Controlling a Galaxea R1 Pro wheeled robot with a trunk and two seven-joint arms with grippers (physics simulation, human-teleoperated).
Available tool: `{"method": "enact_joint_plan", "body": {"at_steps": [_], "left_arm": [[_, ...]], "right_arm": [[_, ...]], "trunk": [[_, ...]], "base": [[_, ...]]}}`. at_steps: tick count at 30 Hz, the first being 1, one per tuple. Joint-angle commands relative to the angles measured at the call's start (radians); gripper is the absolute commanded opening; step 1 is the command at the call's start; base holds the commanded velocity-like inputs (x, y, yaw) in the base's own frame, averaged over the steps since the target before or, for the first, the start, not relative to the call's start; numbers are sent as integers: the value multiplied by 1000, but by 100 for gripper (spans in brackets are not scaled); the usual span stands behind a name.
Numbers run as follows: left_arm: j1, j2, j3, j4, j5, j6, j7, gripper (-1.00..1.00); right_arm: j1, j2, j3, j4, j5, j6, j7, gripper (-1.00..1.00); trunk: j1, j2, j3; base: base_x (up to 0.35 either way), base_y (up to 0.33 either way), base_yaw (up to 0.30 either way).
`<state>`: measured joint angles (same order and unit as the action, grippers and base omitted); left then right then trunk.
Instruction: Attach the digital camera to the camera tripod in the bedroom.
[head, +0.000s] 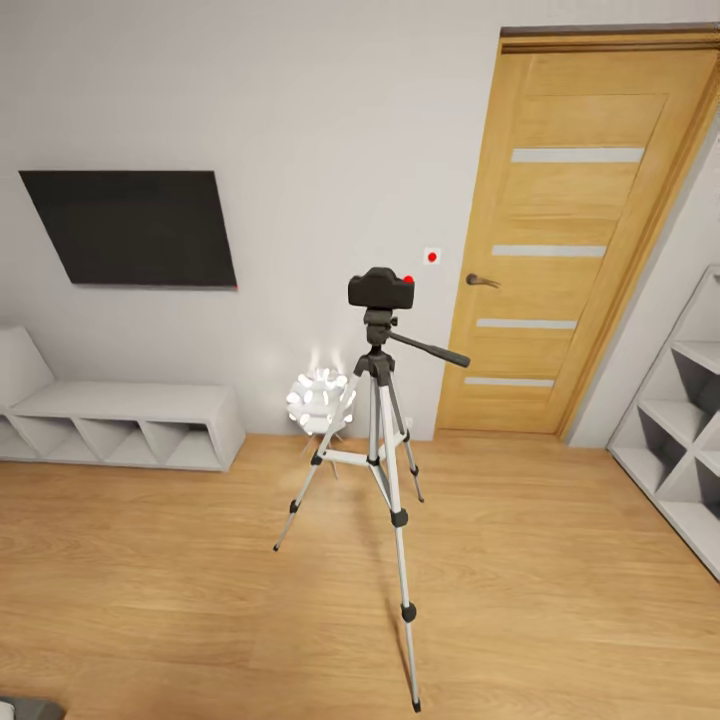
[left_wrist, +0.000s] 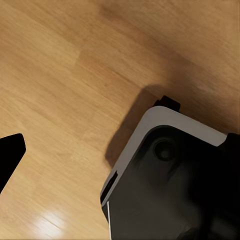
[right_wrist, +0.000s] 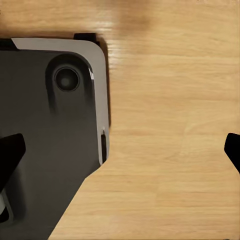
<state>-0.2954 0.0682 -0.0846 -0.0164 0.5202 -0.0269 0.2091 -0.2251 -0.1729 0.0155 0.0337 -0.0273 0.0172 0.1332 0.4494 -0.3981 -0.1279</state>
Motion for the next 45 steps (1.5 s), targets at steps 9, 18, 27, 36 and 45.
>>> {"method": "enact_joint_plan", "body": {"at_steps": [9,18,27,36,45], "left_arm": [[-1,-1,-9,0,6,-2,3,100],[-1,-1,-8,0,9,-2,3,100],[-1,-1,-9,-1,9,-2,3,100],[-1,-1,-9,-1,10,-2,3,100],[-1,-1,-9,-1,9,-2,3,100]], "right_arm": [[0,1,1,2,-2,0,3,100],[1,5,3,2,1,0,3,100],[1,10,3,2,2,0,3,100],[1,11,3,2,2,1,3,100],[1,10,3,2,2,0,2,100]], "trunk": [[1,-2,12],[1,-2,27],[1,-2,41],[1,-2,54],[1,-2,62]], "base": [[0,0,0],[0,0,0],[0,0,0],[0,0,0],[0,0,0]]}}
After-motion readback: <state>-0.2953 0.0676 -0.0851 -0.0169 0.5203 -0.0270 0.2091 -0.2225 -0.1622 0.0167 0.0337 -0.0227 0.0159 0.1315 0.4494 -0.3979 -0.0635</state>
